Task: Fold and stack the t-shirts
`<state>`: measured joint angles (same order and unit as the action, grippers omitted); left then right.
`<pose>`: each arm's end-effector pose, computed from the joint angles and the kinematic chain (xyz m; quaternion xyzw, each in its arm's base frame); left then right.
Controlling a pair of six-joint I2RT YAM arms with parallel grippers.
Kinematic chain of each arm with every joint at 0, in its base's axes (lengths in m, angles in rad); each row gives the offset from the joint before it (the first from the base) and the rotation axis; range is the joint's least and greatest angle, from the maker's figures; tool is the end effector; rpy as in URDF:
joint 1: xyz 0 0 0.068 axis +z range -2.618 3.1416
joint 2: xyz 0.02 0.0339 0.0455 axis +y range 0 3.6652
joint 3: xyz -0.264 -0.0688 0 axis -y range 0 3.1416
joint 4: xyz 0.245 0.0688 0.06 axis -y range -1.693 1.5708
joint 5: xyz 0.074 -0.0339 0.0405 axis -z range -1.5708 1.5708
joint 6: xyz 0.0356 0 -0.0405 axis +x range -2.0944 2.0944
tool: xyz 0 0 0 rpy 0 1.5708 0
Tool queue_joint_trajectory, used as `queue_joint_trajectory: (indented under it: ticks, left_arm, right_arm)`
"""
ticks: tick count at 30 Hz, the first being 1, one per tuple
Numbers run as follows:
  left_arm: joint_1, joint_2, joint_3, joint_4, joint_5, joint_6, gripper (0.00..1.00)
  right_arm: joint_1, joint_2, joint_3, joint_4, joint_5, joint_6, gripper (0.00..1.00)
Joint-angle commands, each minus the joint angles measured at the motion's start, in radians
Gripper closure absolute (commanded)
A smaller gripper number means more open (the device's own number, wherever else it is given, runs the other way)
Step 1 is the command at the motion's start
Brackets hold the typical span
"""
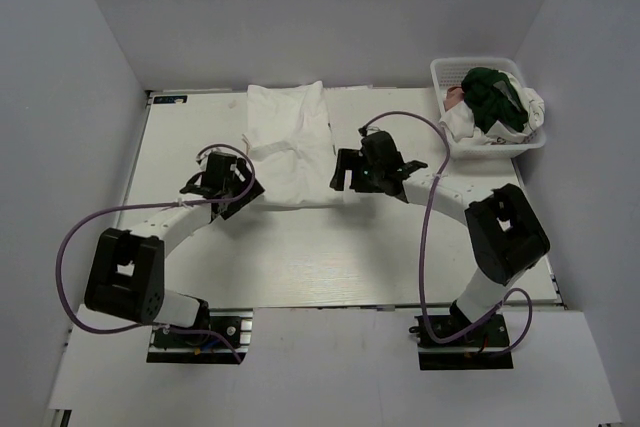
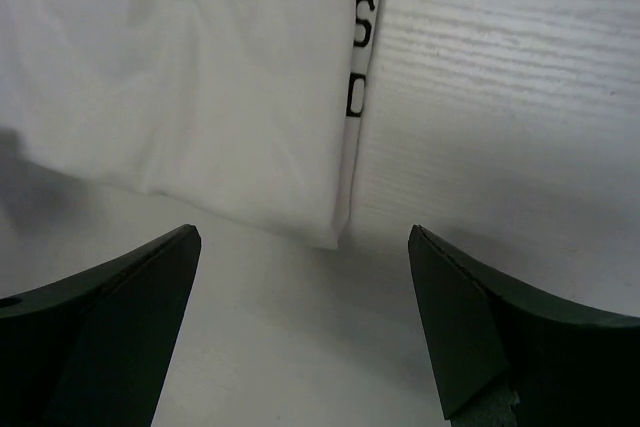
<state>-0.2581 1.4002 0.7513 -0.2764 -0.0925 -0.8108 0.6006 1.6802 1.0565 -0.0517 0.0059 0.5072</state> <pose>0.2643 -0.0664 0.1860 -0.2726 0.9074 -0.1237 0.2950 0.3039 0.2080 0.2130 -0.0408 0.9005 0.2254 0.3696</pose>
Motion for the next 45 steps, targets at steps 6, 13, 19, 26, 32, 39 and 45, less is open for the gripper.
queue_joint_trajectory:
  ticks: [6,13,19,26,32,39,45]
  left_arm:
    - [0.016,0.098,-0.027,0.131,0.032,0.004,0.44]
    - [0.016,0.105,-0.113,0.163,0.045,-0.005,0.62]
    - [0.016,0.095,-0.115,0.158,0.056,-0.005,0.87]
    - [0.003,-0.05,-0.095,-0.018,0.057,0.005,1.0]
    - [-0.006,-0.39,-0.124,-0.282,0.192,0.027,1.0]
    - [-0.006,-0.557,0.049,-0.457,0.315,0.073,1.0]
    - [-0.006,-0.528,0.144,-0.328,0.275,0.073,1.0]
  right_arm:
    - [-0.015,0.075,-0.012,0.027,-0.227,0.063,0.1]
    - [-0.028,0.165,-0.007,0.041,-0.259,0.105,0.15]
    - [-0.035,0.214,0.013,0.072,-0.284,0.111,0.63]
    - [-0.033,0.121,-0.058,0.067,-0.323,0.045,1.0]
    - [0.004,-0.186,-0.254,-0.064,-0.432,0.005,1.0]
    - [0.022,-0.49,-0.191,-0.28,-0.445,-0.021,1.0]
    - [0.007,-0.481,-0.046,-0.301,-0.368,-0.018,1.0]
